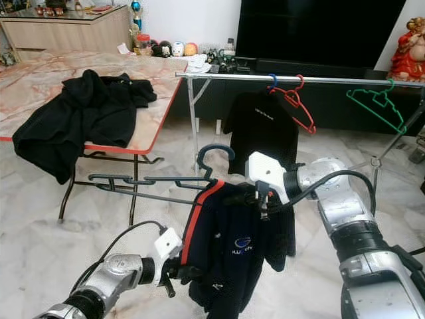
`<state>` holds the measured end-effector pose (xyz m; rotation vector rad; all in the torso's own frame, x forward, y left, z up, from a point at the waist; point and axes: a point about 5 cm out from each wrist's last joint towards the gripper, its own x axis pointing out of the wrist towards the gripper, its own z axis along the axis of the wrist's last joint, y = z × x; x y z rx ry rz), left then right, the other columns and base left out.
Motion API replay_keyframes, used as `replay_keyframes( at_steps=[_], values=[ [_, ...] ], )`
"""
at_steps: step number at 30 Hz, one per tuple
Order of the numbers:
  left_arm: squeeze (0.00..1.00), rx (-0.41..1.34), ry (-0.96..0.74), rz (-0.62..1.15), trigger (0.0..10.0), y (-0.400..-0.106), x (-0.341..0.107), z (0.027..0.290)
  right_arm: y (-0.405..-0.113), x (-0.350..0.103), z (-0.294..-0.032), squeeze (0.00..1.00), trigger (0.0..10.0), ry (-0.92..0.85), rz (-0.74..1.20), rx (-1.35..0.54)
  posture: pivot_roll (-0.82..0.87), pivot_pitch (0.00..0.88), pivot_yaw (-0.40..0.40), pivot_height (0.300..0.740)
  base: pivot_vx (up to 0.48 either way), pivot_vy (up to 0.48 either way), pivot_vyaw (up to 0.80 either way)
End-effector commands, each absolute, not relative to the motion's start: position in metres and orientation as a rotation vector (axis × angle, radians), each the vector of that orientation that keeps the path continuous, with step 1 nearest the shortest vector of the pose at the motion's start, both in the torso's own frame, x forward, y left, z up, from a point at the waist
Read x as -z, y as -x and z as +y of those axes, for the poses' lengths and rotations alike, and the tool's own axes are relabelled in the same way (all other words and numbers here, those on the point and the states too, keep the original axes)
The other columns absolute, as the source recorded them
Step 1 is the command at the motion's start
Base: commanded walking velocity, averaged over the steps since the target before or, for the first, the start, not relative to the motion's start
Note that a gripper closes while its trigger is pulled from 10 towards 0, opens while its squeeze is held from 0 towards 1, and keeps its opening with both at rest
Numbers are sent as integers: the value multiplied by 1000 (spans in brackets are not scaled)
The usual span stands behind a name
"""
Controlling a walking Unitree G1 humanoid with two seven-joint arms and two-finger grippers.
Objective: Hang hanger
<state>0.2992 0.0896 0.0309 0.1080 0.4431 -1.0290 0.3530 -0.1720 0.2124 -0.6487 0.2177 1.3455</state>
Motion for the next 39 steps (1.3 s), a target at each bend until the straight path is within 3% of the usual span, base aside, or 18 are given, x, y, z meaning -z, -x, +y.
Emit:
replay_keyframes(
  at_steps=[1, 16, 20, 29, 30, 31, 35, 39],
  values=[
    [0, 1014, -130, 430, 0, -302, -33, 92, -357, -228, -173, 0, 0, 673, 161, -1318, -109, 8, -21, 740, 0, 0, 0],
    [0, 942, -122, 399, 0, -306, -35, 99, -354, -214, -180, 0, 0, 663, 206, -1312, -99, 0, -10, 740, 0, 0, 0],
    [0, 910, -127, 411, 0, -305, -32, 104, -339, -197, -191, 0, 0, 522, 249, -1389, -94, 0, -5, 740, 0, 0, 0],
    [0, 894, -169, 472, 0, -298, -21, 111, -318, -166, -224, 0, 0, 342, 361, -1376, -92, 0, -2, 740, 0, 0, 0],
    [0, 889, -184, 489, 1608, -296, -18, 112, -311, -160, -234, 0, 0, 313, 397, -1391, -94, 0, 4, 740, 0, 0, 0],
    [0, 883, -183, 498, 9765, -295, -17, 113, -304, -154, -242, 0, 0, 292, 429, -1397, -96, 0, 4, 740, 0, 0, 0],
    [0, 866, -171, 501, 10000, -295, -16, 117, -281, -138, -272, 0, 0, 235, 568, -1364, -100, 0, 10, 740, 0, 0, 0],
    [0, 850, -164, 523, 10000, -294, -14, 120, -268, -124, -292, 0, 0, 296, 697, -1324, -99, 4, 14, 740, 0, 0, 0]
  ],
)
